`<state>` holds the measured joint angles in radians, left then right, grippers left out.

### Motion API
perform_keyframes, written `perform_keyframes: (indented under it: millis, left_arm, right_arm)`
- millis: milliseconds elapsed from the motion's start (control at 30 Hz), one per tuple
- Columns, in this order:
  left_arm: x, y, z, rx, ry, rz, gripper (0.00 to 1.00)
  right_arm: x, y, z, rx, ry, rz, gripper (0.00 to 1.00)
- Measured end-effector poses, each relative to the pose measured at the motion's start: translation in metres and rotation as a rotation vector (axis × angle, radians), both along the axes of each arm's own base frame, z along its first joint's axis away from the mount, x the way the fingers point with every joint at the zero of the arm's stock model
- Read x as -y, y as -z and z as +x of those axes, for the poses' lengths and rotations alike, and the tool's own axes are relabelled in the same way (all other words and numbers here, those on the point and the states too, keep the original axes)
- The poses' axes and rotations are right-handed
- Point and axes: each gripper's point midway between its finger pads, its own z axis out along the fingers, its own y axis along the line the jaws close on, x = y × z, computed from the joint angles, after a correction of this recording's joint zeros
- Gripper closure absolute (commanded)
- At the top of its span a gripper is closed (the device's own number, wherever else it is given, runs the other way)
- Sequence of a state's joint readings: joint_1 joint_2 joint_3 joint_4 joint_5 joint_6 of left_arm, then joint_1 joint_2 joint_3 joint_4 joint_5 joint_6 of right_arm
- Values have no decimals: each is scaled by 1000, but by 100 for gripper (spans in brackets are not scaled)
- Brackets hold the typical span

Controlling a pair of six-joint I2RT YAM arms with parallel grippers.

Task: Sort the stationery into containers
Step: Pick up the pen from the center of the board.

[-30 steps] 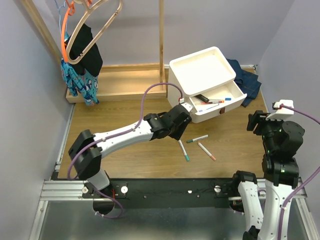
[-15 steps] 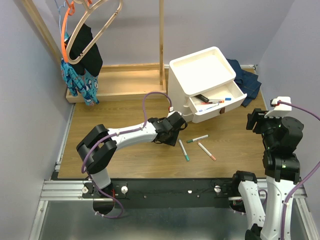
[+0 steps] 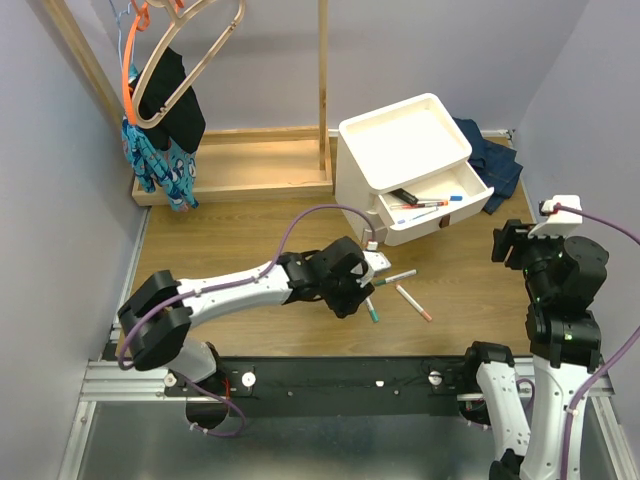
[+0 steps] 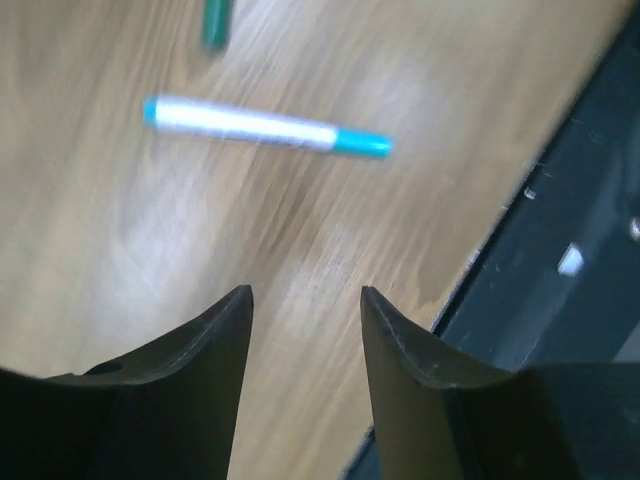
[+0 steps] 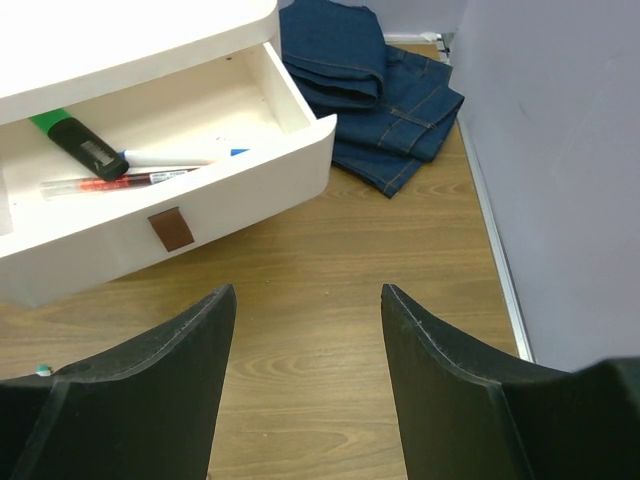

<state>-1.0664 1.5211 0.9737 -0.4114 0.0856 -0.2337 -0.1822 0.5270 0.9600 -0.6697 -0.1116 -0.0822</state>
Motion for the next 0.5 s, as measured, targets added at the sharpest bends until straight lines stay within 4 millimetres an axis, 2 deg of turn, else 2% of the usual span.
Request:
perform_keyframes:
  millis: [100,133,233,333,500]
  left_arm:
    - [10,-36,-2,114,291,-50,43]
    - [15,-49,-2,180,439,-60,43]
    - [22,-69,-3,335,783,-60,43]
    - [19,-60,-2,438,1042,-11,43]
    - [14,-20,2,466,1343,92,44]
  right_arm:
    - [-3,-3,-3,14,-18,-6,33]
    - [-4,-4,-4,18,-20,-8,33]
    - [-5,-7,-7,34,-25,-17,33]
    - [-5,-10,-11,49,-24,-19,33]
    - [-6,-15,-19,62,-20,-24,33]
